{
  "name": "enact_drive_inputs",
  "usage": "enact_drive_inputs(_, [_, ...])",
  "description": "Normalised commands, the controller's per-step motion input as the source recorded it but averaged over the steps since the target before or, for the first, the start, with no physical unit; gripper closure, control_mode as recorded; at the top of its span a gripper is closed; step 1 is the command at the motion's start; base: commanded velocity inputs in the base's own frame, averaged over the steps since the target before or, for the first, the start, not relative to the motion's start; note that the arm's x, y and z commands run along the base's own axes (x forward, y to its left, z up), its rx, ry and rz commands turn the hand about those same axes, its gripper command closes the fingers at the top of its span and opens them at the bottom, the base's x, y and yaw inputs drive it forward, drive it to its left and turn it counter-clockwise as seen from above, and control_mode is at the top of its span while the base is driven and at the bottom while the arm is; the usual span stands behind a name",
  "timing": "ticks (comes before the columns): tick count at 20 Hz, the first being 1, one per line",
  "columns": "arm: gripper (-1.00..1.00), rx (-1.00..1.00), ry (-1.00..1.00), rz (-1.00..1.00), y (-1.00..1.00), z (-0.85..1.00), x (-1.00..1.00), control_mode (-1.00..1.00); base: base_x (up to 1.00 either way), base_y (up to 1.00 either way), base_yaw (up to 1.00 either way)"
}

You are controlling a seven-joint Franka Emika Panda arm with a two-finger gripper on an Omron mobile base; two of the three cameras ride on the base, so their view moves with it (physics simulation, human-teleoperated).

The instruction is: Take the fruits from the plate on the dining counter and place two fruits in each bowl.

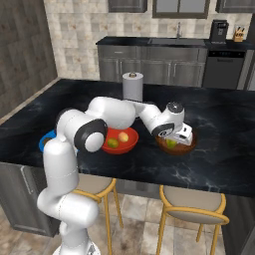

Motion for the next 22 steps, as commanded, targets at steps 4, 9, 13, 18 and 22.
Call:
enact_drive_inputs(4, [1.00, -0.02, -0.01, 0.00, 0.15, -0.15, 0.11, -1.00, 0.00, 0.00, 0.00])
enact_drive_inputs(9, [-1.00, 0.00, 0.00, 0.00, 0.06, -0.04, 0.06, -1.00, 0.00, 0.00, 0.00])
enact_drive_inputs(13, [-1.00, 0.00, -0.07, 0.00, 0.00, 0.00, 0.34, -1.00, 0.00, 0.00, 0.00])
enact_drive_inputs(18, [-1.00, 0.00, -0.02, 0.00, 0.00, -0.03, 0.43, -1.00, 0.00, 0.00, 0.00])
enact_drive_inputs(22, [-1.00, 0.00, -0.02, 0.00, 0.00, -0.04, 0.15, -1.00, 0.00, 0.00, 0.00])
